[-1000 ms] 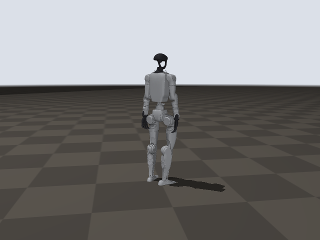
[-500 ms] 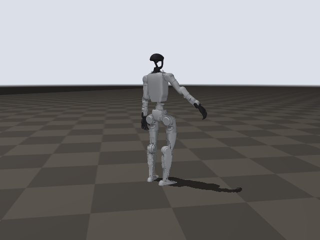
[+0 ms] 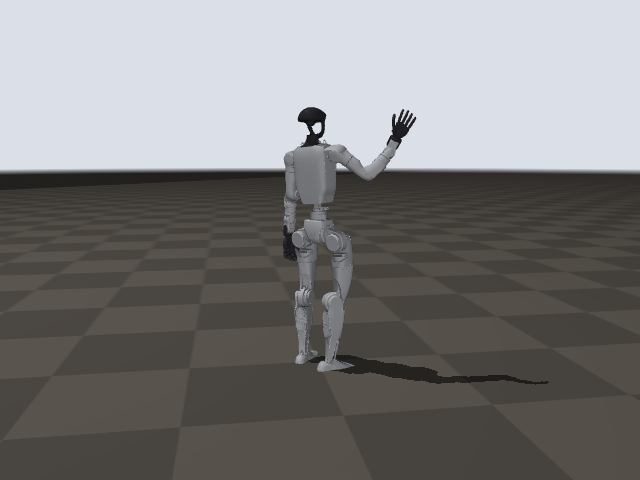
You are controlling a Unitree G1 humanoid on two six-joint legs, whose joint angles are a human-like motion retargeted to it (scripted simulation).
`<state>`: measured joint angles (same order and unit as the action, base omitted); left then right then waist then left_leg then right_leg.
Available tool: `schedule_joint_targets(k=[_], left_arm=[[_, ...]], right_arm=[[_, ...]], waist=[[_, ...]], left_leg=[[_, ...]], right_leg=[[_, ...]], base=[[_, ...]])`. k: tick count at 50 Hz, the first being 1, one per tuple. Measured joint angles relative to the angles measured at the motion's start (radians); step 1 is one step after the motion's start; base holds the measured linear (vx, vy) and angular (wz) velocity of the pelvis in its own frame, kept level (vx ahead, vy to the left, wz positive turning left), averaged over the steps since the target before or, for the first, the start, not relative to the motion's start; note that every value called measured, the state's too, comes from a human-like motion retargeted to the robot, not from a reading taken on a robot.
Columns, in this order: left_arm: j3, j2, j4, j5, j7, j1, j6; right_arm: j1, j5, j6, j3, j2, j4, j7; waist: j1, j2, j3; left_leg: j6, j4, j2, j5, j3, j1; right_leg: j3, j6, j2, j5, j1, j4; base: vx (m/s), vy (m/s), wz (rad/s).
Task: Upper body actions
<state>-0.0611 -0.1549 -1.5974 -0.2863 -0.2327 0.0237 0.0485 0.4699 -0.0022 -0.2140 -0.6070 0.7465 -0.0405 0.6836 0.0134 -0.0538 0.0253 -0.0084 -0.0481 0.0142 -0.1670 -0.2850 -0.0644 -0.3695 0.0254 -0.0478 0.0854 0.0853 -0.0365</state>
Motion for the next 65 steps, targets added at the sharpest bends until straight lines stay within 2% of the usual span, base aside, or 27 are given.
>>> schedule_joint_targets(k=[2, 5, 17, 21, 25, 28, 31, 37, 46, 55, 59, 65], left_arm=[[0.001, -0.001, -0.002, 0.002, 0.001, 0.003, -0.001], [0.006, -0.003, -0.006, -0.001, 0.004, 0.010, -0.004], [-0.007, -0.012, -0.011, 0.015, -0.006, 0.021, 0.000], [0.000, -0.014, -0.011, 0.005, -0.009, 0.022, 0.002], [0.001, -0.010, -0.010, 0.001, -0.009, 0.017, 0.004], [0.001, -0.006, -0.006, 0.003, -0.007, 0.014, 0.003], [0.005, -0.001, -0.002, 0.000, -0.005, 0.013, 0.002], [0.014, 0.004, 0.002, -0.013, -0.003, 0.007, -0.001], [0.000, 0.001, -0.005, 0.002, 0.004, 0.015, 0.003], [-0.015, -0.006, -0.012, 0.006, 0.004, 0.032, 0.008], [-0.016, -0.009, -0.017, 0.007, 0.003, 0.034, 0.010], [-0.012, -0.011, -0.015, 0.004, 0.002, 0.032, 0.012]], right_arm=[[0.022, 0.000, -0.036, -0.001, 0.014, 0.015, 0.073], [0.060, -0.017, -0.046, 0.011, 0.036, 0.021, 0.113], [0.229, -0.114, -0.001, 0.178, 0.140, 0.110, 0.103], [0.251, -0.265, -0.014, 0.233, 0.228, 0.205, 0.119], [0.242, -0.514, -0.023, 0.261, 0.337, 0.333, 0.144], [0.225, -0.720, 0.023, 0.257, 0.395, 0.422, 0.214], [0.209, -0.804, 0.058, 0.254, 0.403, 0.461, 0.270], [0.185, -0.688, 0.015, 0.240, 0.345, 0.374, 0.298], [0.162, -0.376, 0.030, 0.178, 0.184, 0.086, 0.269], [0.216, -0.010, 0.000, 0.176, 0.049, -0.133, 0.128], [0.221, -0.006, -0.048, 0.192, 0.054, -0.116, 0.153], [0.218, -0.239, -0.056, 0.231, 0.149, -0.005, 0.227]], waist=[[-0.001, -0.003, 0.003], [-0.017, -0.006, 0.013], [-0.023, -0.003, 0.019], [-0.025, 0.004, 0.022], [-0.026, 0.012, 0.022], [-0.023, 0.015, 0.020], [-0.017, 0.017, 0.020], [-0.005, 0.019, 0.017], [-0.001, 0.008, 0.022], [-0.015, 0.003, 0.033], [-0.014, 0.006, 0.034], [-0.015, 0.008, 0.033]], left_leg=[[0.001, 0.002, -0.001, 0.000, 0.006, 0.000], [0.002, 0.005, -0.004, -0.002, 0.023, 0.000], [-0.005, -0.001, 0.007, -0.002, 0.001, 0.003], [-0.005, -0.002, 0.008, -0.001, -0.009, 0.005], [-0.004, -0.003, 0.008, -0.002, -0.015, 0.006], [-0.003, -0.002, 0.008, -0.002, -0.020, 0.005], [0.000, 0.000, 0.008, 0.000, -0.025, 0.005], [0.001, 0.002, 0.007, 0.003, -0.024, 0.005], [0.000, 0.003, 0.003, 0.003, -0.005, 0.000], [-0.001, 0.001, 0.007, 0.001, 0.001, -0.002], [-0.002, 0.000, 0.010, 0.000, -0.009, -0.001], [-0.003, 0.000, 0.013, 0.000, -0.019, -0.001]], right_leg=[[-0.005, 0.001, 0.001, 0.001, 0.001, 0.001], [-0.022, 0.003, 0.001, 0.004, -0.001, 0.002], [-0.005, 0.003, 0.000, 0.002, -0.007, -0.001], [0.002, 0.003, 0.001, 0.000, -0.012, 0.000], [0.007, 0.003, 0.001, 0.001, -0.014, -0.001], [0.011, 0.003, 0.003, 0.001, -0.014, -0.002], [0.016, 0.003, 0.005, 0.001, -0.015, -0.002], [0.016, 0.004, 0.005, 0.001, -0.014, 0.000], [-0.001, 0.007, 0.001, 0.005, -0.005, 0.002], [-0.010, 0.008, 0.003, 0.008, -0.002, 0.002], [-0.002, 0.007, 0.006, 0.007, -0.005, 0.002], [0.007, 0.007, 0.008, 0.006, -0.010, 0.002]], base=[[0.00, 0.00, 0.00], [0.02, -0.02, 0.28], [-0.01, -0.01, -0.09], [0.00, 0.00, 0.00], [0.00, 0.00, 0.00], [0.00, 0.00, 0.00], [0.00, 0.00, 0.00], [0.00, 0.00, 0.00], [0.00, 0.00, 0.00], [0.00, 0.00, 0.00], [0.00, 0.00, 0.00], [0.00, 0.00, 0.00]])
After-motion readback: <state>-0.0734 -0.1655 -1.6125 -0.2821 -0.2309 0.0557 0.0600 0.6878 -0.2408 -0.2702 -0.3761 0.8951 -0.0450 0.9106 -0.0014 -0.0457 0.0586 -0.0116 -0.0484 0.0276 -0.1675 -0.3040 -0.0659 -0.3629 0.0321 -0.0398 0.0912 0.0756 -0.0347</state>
